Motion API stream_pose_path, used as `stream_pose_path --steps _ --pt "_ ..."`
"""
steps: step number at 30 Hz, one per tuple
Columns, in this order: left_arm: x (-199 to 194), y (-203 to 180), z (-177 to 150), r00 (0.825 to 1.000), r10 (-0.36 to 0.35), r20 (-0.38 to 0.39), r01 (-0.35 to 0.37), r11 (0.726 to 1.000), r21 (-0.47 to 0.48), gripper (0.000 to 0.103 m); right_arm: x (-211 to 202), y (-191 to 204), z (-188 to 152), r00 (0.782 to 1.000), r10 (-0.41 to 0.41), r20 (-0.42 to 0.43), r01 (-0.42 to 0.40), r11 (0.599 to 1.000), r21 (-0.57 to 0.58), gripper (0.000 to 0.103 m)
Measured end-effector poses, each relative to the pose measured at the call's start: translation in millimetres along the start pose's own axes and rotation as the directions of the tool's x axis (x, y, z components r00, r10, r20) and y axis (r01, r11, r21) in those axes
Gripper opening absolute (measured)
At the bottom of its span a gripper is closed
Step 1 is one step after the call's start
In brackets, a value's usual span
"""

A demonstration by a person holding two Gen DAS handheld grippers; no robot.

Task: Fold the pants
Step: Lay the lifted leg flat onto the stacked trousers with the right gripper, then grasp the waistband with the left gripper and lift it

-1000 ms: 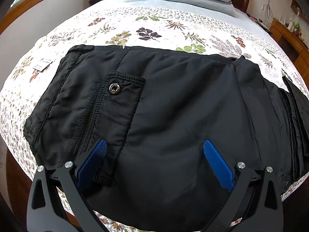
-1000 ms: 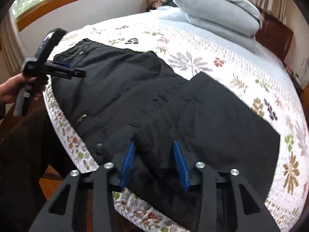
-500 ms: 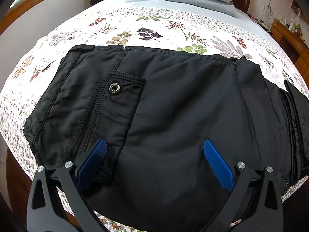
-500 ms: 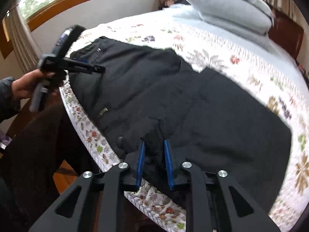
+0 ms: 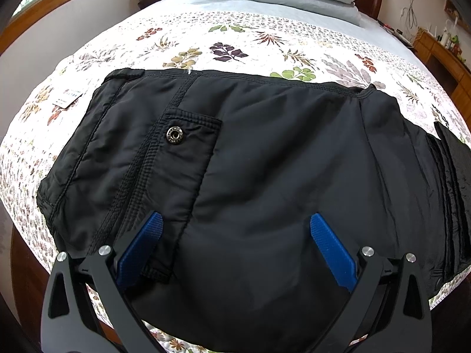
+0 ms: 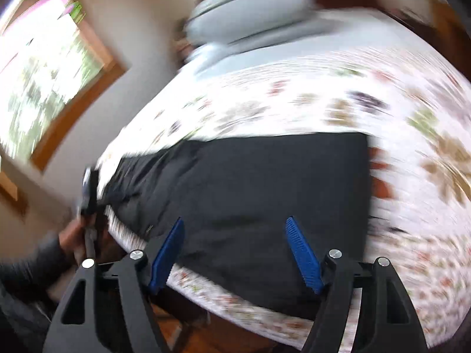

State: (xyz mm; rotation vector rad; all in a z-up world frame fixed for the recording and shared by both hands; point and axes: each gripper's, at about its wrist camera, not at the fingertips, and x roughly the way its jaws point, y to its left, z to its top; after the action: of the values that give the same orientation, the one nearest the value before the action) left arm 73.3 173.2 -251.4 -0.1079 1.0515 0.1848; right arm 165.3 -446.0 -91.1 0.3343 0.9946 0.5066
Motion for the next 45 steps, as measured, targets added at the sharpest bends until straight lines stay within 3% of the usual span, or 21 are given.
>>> stream_pose_path --steps 5,8,13,16,20,23,26,28,31,33,34,37,40,44,45 --pt "0.4 -0.2 0.7 1.0 0.007 -0.002 -0.007 1.0 -0.01 0.101 10.5 -83.3 6.6 0.997 0.004 -0.077 0.009 0.985 0.173 0.074" --pt "0.8 -0.8 1.1 1.0 0.016 -0.003 -0.016 1.0 -0.018 0.101 31.0 -96.5 1.3 0.989 0.114 -0.095 -0.087 0.965 0.249 0.074" --pt "2.4 -2.1 3.2 1.0 0.028 -0.013 -0.028 0.999 -0.034 0.101 68.6 -97.8 -7.9 0.973 0.189 -0.132 -0.142 0.943 0.302 0.074" --pt "3.1 -2.5 4.4 0.999 0.031 -0.018 -0.032 0.999 -0.037 0.101 73.4 -94.0 -11.2 0.976 0.177 -0.131 -0.135 0.951 0.277 0.06" --pt "5.2 -4.0 5.5 0.999 0.04 -0.016 -0.041 0.998 -0.039 0.101 55.9 -98.2 -10.4 0.976 0.197 -0.094 -0.165 0.949 0.267 0.024" --pt "5.3 -5.8 5.2 0.999 0.052 -0.011 -0.052 0.998 -0.044 0.101 48.3 -87.2 -9.2 0.985 0.133 -0.112 -0.11 0.976 0.189 0.02" --pt "4.3 -6.0 4.5 0.999 0.054 -0.009 -0.054 0.997 -0.046 0.101 53.2 -80.6 -10.2 0.988 0.06 -0.14 -0.04 0.989 0.142 0.02" --pt "-0.9 -2.7 5.6 0.999 0.029 -0.016 -0.03 0.998 -0.056 0.101 53.3 -77.2 -10.5 0.989 0.036 -0.141 -0.017 0.991 0.132 0.026" --pt "-20.5 13.0 6.8 1.0 -0.01 0.01 0.011 0.993 -0.118 0.1 49.9 -71.6 -11.0 0.989 -0.013 -0.15 0.03 0.993 0.112 0.045" --pt "-42.9 33.7 5.8 0.999 -0.012 0.053 0.021 0.984 -0.175 0.1 43.6 -68.5 -12.2 0.988 -0.032 -0.153 0.047 0.994 0.098 0.065" --pt "-54.4 46.1 4.3 0.997 -0.005 0.075 0.02 0.979 -0.203 0.1 36.1 -65.6 -12.7 0.99 -0.05 -0.134 0.062 0.994 0.093 0.068" --pt "-82.6 90.6 -7.3 0.991 0.056 0.118 -0.015 0.946 -0.325 0.1 20.8 -61.7 -11.6 0.993 -0.085 -0.087 0.094 0.99 0.104 0.071" --pt "-90.9 136.2 -27.2 0.992 0.067 0.108 -0.008 0.88 -0.475 0.1 10.0 -59.2 -11.4 0.994 -0.105 -0.038 0.109 0.985 0.131 0.074" --pt "-77.7 176.0 -51.6 0.988 -0.081 0.13 0.147 0.737 -0.659 0.1 8.8 -52.0 -10.8 0.998 -0.064 -0.023 0.067 0.985 0.161 0.076" --pt "-70.7 183.2 -57.2 0.973 -0.156 0.173 0.233 0.672 -0.703 0.1 9.8 -46.9 -9.9 0.997 -0.07 -0.026 0.073 0.987 0.143 0.076"
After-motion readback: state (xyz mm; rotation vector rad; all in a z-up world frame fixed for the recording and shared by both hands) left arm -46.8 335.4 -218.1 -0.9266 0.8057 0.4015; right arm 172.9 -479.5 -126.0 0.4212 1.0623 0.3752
